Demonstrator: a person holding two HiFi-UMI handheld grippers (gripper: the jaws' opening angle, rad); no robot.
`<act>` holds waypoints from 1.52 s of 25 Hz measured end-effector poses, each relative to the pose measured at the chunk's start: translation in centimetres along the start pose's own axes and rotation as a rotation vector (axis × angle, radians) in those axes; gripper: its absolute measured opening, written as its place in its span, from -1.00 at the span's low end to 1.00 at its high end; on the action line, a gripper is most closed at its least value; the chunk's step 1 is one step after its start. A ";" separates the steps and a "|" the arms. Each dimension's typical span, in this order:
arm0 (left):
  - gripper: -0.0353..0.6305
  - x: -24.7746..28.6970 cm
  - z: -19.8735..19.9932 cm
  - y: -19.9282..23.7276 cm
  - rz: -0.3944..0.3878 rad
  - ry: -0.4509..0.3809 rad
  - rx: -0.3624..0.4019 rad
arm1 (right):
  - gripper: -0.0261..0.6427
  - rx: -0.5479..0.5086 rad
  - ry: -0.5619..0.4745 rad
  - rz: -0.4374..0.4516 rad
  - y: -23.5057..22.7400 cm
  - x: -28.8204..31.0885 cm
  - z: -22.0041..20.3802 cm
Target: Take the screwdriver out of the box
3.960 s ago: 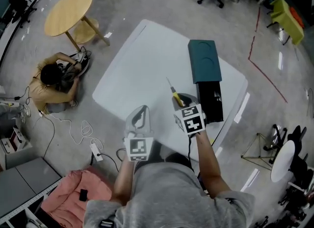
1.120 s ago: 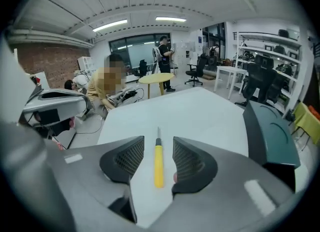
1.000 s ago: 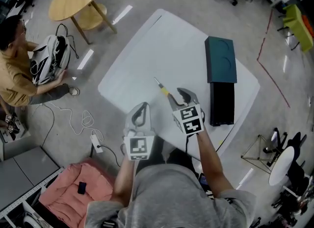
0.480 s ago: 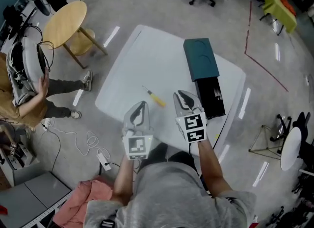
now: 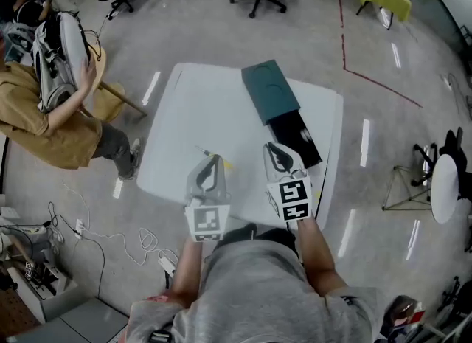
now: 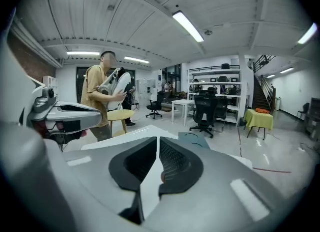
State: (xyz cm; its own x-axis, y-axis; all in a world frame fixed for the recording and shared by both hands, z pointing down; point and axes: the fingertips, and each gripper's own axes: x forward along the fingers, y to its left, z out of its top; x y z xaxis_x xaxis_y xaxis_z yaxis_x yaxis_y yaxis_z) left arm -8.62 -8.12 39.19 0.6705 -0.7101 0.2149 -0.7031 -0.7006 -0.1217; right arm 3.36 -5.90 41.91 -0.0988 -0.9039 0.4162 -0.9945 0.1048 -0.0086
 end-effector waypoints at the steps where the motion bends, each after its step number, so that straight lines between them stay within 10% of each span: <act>1: -0.86 0.2 0.2 -0.5 -0.017 -0.004 0.007 | -0.86 0.007 -0.007 -0.019 -0.5 -0.6 0.0; 17: -0.86 1.7 2.5 -9.4 -0.207 -0.046 0.071 | -0.91 0.088 -0.039 -0.193 -6.1 -8.6 -2.5; 38: -0.86 1.8 2.4 -10.0 -0.224 -0.032 0.083 | -0.91 0.093 -0.041 -0.201 -6.5 -8.9 -2.7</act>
